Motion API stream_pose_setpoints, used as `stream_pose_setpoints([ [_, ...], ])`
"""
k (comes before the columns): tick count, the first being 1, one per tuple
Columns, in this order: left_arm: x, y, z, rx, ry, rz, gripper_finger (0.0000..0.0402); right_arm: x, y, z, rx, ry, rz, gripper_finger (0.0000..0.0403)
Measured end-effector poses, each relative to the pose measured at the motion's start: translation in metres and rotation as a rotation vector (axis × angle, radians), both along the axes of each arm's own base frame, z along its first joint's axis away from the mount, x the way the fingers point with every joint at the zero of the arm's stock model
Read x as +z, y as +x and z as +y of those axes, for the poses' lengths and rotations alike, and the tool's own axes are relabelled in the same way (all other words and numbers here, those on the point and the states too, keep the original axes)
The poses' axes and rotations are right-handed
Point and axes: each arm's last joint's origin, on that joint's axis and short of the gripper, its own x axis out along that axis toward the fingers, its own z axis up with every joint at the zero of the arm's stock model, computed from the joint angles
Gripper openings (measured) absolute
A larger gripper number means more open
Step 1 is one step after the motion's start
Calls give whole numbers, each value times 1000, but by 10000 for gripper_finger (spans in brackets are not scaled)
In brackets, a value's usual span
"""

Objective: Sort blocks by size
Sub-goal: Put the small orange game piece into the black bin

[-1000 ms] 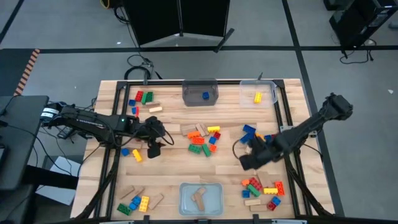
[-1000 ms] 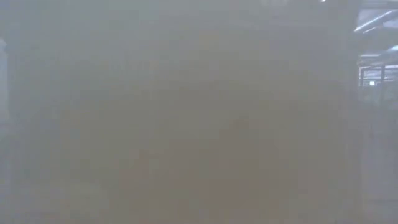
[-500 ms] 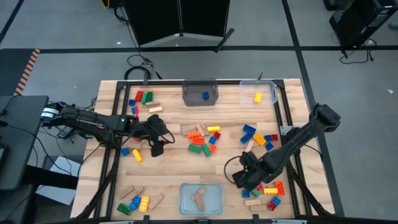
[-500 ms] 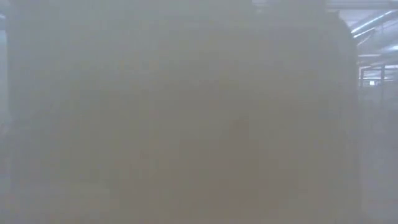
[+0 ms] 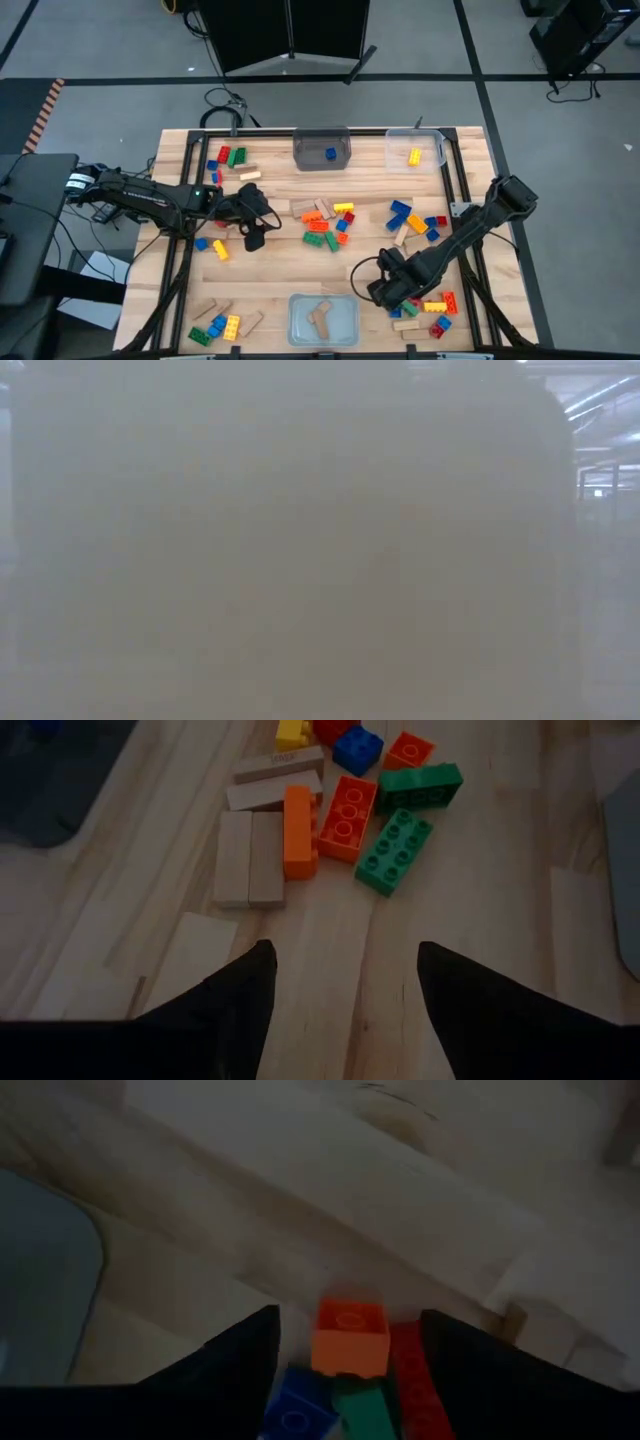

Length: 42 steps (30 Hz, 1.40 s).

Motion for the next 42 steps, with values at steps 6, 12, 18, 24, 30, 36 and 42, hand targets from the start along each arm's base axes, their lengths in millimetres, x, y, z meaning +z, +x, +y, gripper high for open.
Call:
stream_pose_setpoints([
  [6,0,0,0,0,0,0,250,-19,3,4,129,-1,53,285],
  [12,0,0,0,4,4,-1,250,-38,8,10,161,28,97,279],
  [18,0,0,0,5,4,-3,250,-44,9,11,160,41,121,251],
  [24,0,0,0,5,4,-4,250,-43,10,10,168,35,116,163],
  [30,0,0,0,5,3,-7,250,-23,10,1,189,21,128,151],
  [36,-1,0,0,4,5,7,250,38,9,-44,155,-97,121,151],
  [42,-5,-6,0,6,6,80,250,86,23,-121,147,-233,72,151],
])
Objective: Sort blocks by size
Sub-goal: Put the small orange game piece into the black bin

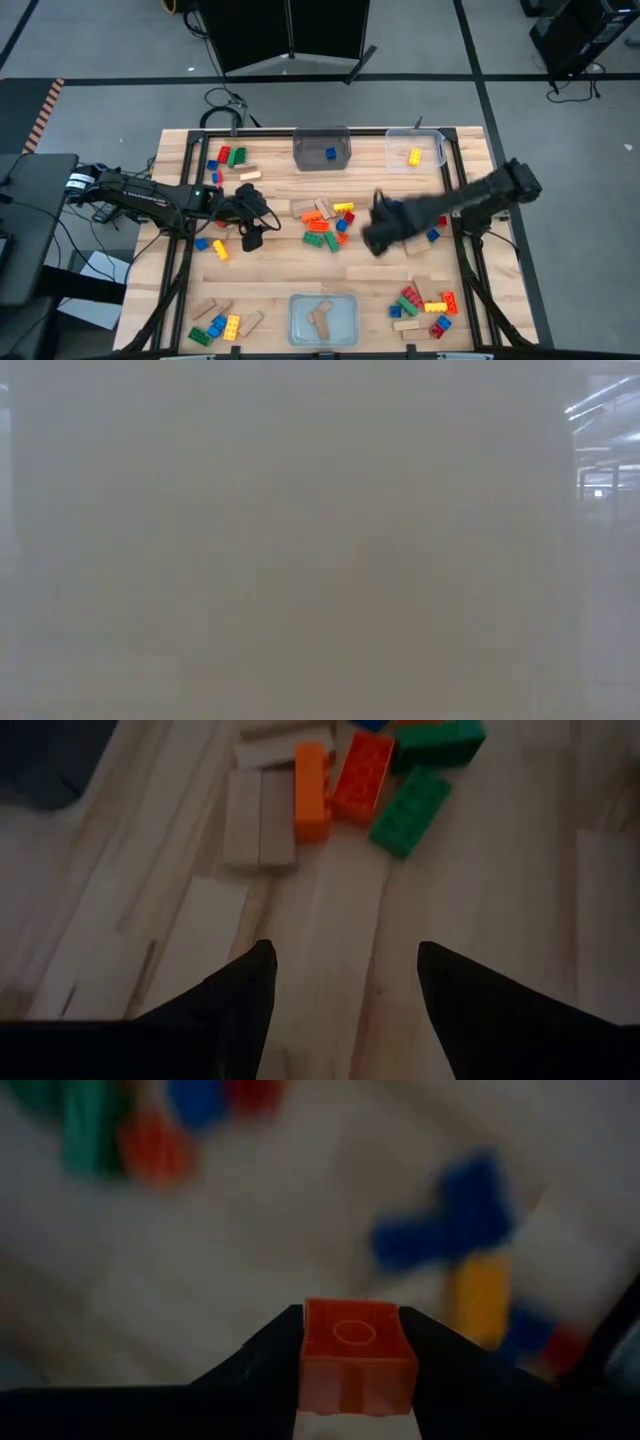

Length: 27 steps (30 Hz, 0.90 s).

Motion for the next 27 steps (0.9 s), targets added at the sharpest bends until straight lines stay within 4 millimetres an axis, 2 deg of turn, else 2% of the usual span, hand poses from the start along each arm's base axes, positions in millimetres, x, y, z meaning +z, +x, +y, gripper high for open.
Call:
stream_pose_setpoints([
  [4,-2,-3,0,4,0,35,250,21,21,-65,24,-72,-80,151],
  [8,-4,-6,1,-38,39,83,250,30,45,-136,34,-139,-179,151],
  [12,-7,-11,1,-49,53,142,250,34,65,-203,-20,-171,-302,151],
  [15,-9,-16,2,-33,45,193,250,28,79,-242,-25,-163,-320,151],
  [17,-8,-19,3,-33,48,199,250,19,91,-259,-7,-147,-317,151],
  [20,-6,-21,6,-40,60,199,250,2,110,-275,28,-103,-306,151],
  [23,-5,-23,9,-38,68,201,250,-17,126,-282,60,-50,-287,151],
  [27,-7,-24,10,-35,69,214,250,-34,134,-286,79,-5,-259,161],
])
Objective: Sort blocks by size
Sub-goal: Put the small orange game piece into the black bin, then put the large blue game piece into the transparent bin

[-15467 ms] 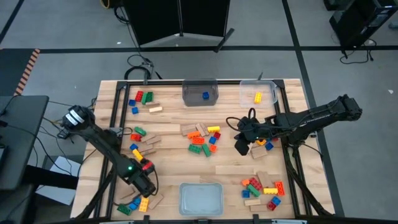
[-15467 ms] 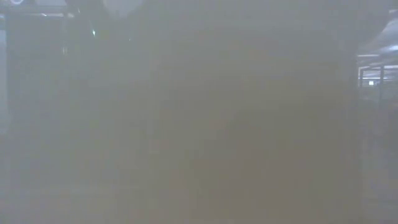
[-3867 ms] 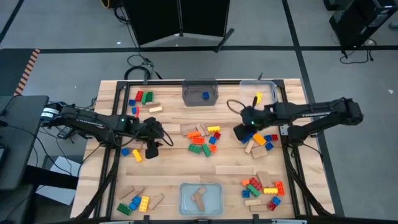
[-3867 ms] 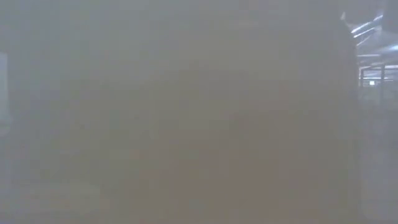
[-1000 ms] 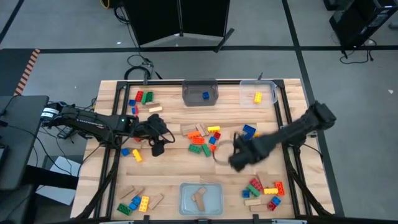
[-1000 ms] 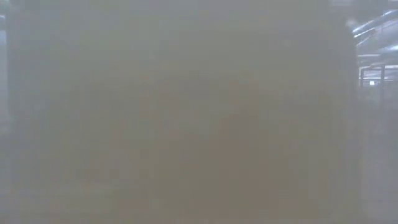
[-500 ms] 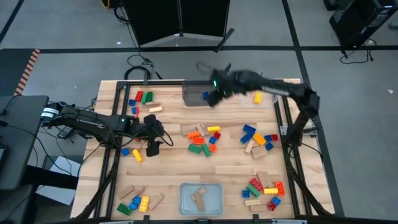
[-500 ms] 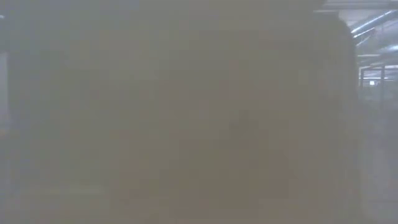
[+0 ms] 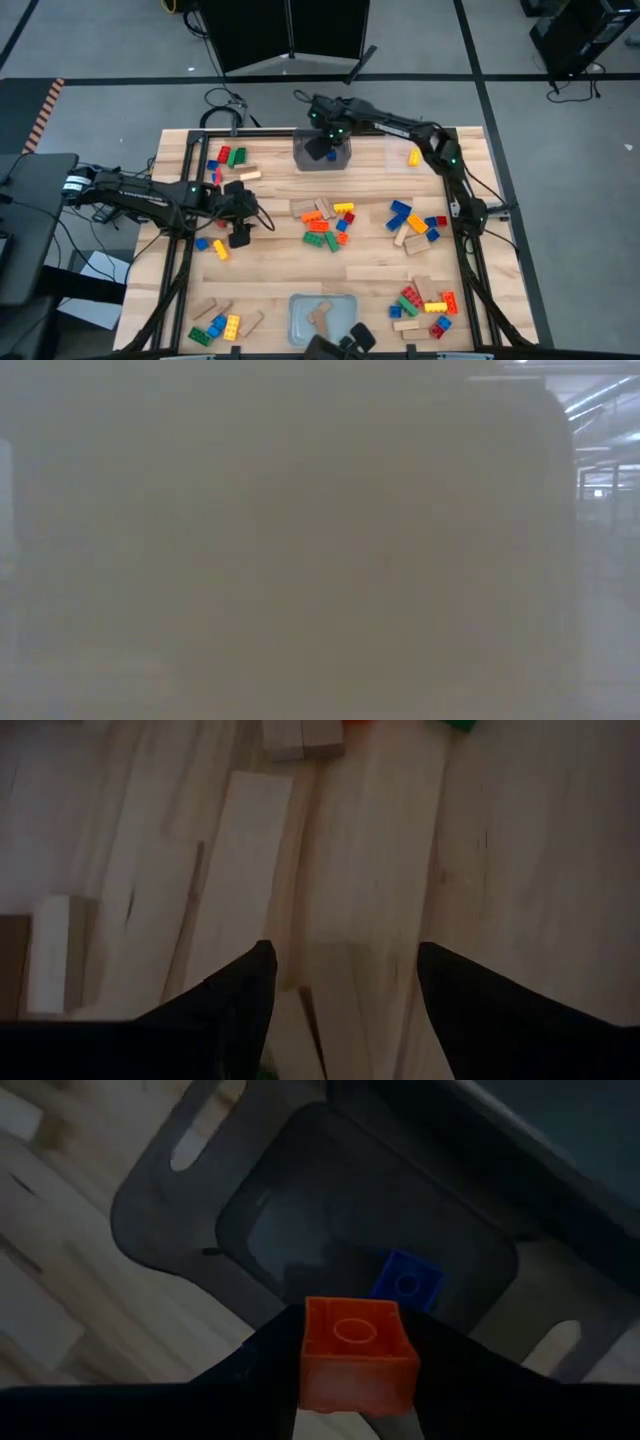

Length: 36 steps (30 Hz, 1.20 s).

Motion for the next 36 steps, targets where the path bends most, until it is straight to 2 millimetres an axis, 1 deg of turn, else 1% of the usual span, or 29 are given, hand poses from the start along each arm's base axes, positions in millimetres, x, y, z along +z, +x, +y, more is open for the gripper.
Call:
stream_pose_setpoints([
  [2,-3,-1,0,-2,1,10,250,-4,1,-1,2,14,4,198],
  [6,-6,-2,-1,-15,-24,22,250,-5,0,-1,-14,29,7,285],
  [9,-6,-2,-1,-20,-33,17,250,3,-4,-1,-22,30,3,329],
  [11,-6,-2,-1,-20,-33,18,250,14,-10,2,-28,29,-1,344],
  [14,-6,-2,-1,-20,-33,17,250,39,-21,12,-32,2,2,345],
  [17,-5,-1,-1,-21,-34,3,250,70,-36,30,-24,-41,12,331],
  [19,-4,1,-1,-21,-35,-16,250,90,-45,49,-4,-73,19,319],
  [21,-3,3,-1,-21,-36,-39,250,107,-55,72,19,-110,23,307],
  [23,-2,5,-1,-22,-37,-61,250,119,-66,96,33,-149,38,296],
  [25,-1,7,-2,-22,-38,-84,250,126,-79,120,30,-176,47,287],
  [28,0,9,-2,-19,-42,-109,250,128,-101,155,6,-166,38,277],
  [30,2,10,-2,-19,-43,-129,250,124,-118,175,-25,-143,29,272],
  [33,3,12,-2,-18,-45,-148,250,109,-146,200,-132,-126,30,267],
  [36,4,14,-2,-18,-46,-173,250,88,-173,219,-240,-87,39,264],
])
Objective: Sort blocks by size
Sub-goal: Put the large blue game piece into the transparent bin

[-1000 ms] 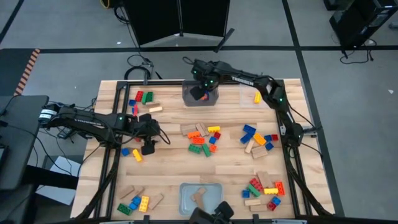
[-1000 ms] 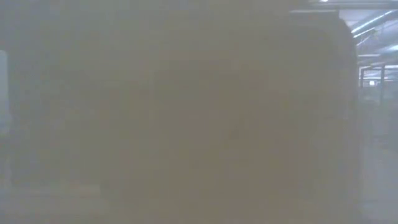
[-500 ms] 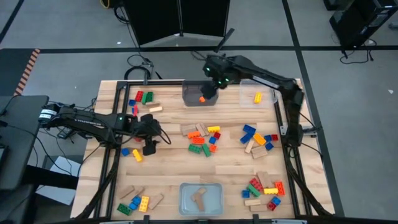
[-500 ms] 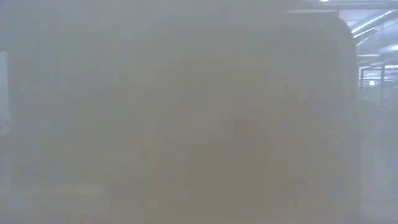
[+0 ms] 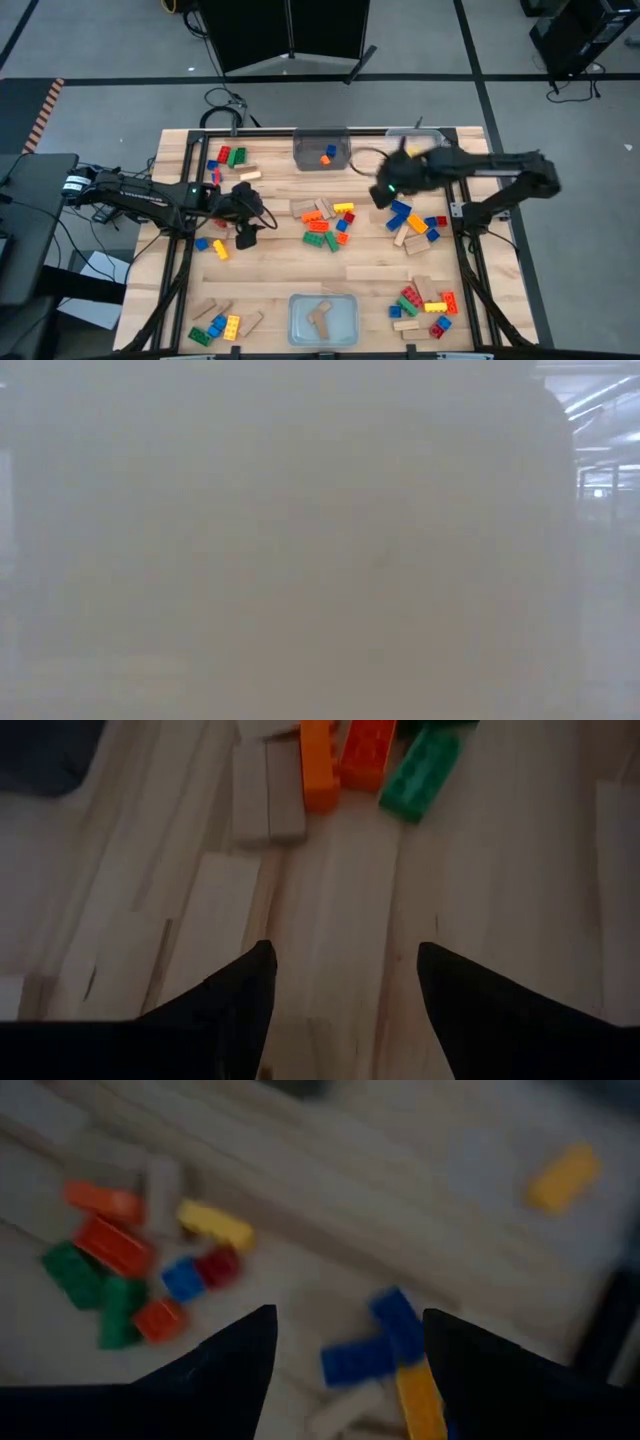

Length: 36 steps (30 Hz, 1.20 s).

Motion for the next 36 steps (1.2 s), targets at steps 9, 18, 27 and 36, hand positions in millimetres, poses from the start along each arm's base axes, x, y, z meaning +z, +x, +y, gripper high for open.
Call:
stream_pose_setpoints([
  [9,11,12,-1,1,-11,-168,250,-73,-53,24,-270,132,107,257],
  [18,19,19,-1,1,-18,-281,250,-112,-53,30,-209,114,79,253],
  [27,20,19,-1,1,-18,-284,250,-136,-36,16,10,87,65,267],
  [36,20,19,-1,41,-60,-290,250,-137,-36,-19,86,80,114,306],
])
